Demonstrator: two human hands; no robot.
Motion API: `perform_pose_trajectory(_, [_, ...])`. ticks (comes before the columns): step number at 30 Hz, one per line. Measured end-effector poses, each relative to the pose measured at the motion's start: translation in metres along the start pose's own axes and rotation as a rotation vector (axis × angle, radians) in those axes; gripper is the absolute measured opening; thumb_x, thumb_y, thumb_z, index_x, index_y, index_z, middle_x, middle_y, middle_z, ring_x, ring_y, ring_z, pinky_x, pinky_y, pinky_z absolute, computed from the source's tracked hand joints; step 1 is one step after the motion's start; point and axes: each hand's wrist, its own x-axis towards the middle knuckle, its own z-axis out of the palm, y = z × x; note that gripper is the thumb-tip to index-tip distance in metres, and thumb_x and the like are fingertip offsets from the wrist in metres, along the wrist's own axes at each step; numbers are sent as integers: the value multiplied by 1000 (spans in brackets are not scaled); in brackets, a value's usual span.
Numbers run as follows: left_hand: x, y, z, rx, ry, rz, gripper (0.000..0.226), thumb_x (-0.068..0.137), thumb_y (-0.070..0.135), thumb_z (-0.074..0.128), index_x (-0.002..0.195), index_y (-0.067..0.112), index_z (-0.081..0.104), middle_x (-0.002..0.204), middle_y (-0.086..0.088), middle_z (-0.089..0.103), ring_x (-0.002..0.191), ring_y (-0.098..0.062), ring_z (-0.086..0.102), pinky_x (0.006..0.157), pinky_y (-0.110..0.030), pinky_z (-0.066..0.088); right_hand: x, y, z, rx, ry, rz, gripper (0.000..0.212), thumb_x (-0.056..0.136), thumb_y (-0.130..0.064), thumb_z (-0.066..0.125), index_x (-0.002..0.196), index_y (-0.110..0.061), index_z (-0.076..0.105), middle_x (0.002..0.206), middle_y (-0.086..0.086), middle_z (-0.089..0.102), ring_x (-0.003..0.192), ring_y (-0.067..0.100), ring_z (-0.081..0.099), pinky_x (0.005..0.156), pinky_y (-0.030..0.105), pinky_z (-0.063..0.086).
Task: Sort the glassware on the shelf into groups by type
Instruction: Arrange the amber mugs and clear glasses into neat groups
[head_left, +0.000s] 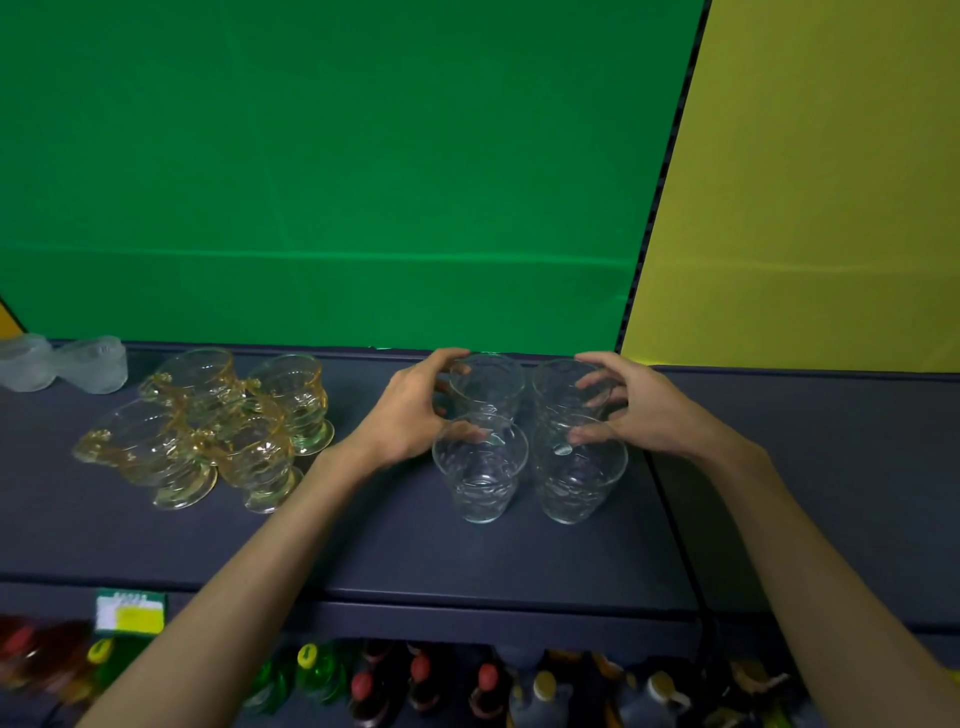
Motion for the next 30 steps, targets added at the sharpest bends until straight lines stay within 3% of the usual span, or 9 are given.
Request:
perform_pose_trajectory(3, [-3, -1, 0, -2, 9, 7, 99, 61, 31, 94, 145, 20, 44, 130, 8, 59, 101, -10, 65, 75, -12, 52, -4, 0, 0, 10, -12, -5, 111, 49, -41, 92, 147, -33, 40, 126, -14, 58, 105, 7, 64, 94, 43, 56])
perform_pose_trajectory(7, [-8, 0, 1, -1, 17, 18, 95, 62, 36, 93, 143, 22, 45, 129, 9, 60, 101, -10, 65, 78, -16, 53, -7, 3, 2, 28, -1, -10, 102, 61, -20, 94, 147, -34, 41, 127, -13, 58, 102, 7, 66, 92, 41, 58])
perform_pose_trajectory(13, [-13, 3, 0, 1, 8, 8, 95, 61, 36, 93, 142, 22, 45, 127, 11, 58, 102, -6, 62, 81, -17, 53, -13, 4, 5, 34, 14, -18, 99, 64, -20, 94, 147, -34, 41, 127, -12, 59, 100, 5, 66, 87, 34, 59])
perform_pose_trajectory(19, [-23, -5, -7, -48, -32, -32, 98, 67, 11, 90, 148, 23, 37, 138, 5, 53, 117, -11, 59, 98, -32, 53, -25, 6, 5, 91, 18, -20, 99, 73, -12, 87, 153, -29, 32, 130, -12, 54, 113, 9, 60, 82, 24, 55])
perform_pose_trajectory(22, [-36, -15, -13, -278, -149, -114, 117, 57, -2, 87, 154, 22, 25, 146, 6, 44, 133, -15, 50, 104, -33, 49, -36, 14, 1, 146, -8, -1, 105, 73, -12, 87, 156, -27, 25, 139, -11, 50, 126, 12, 54, 97, 29, 49])
perform_pose_trajectory(26, [-52, -13, -10, -354, -350, -125, 135, 55, 3, 87, 159, 25, 5, 157, 6, 27, 143, -6, 35, 105, -13, 39, -48, 18, 0, 160, -208, 46, 128, 66, -12, 92, 160, -26, 5, 158, -8, 34, 139, 7, 41, 111, 31, 40])
perform_pose_trajectory(30, [-56, -12, -5, -363, -425, -141, 140, 60, -2, 90, 159, 30, -4, 162, 11, 18, 143, 6, 29, 108, -7, 30, -60, 18, 5, 157, -342, 61, 148, 58, -22, 97, 158, -31, -12, 163, -15, 15, 145, 1, 25, 118, 26, 29])
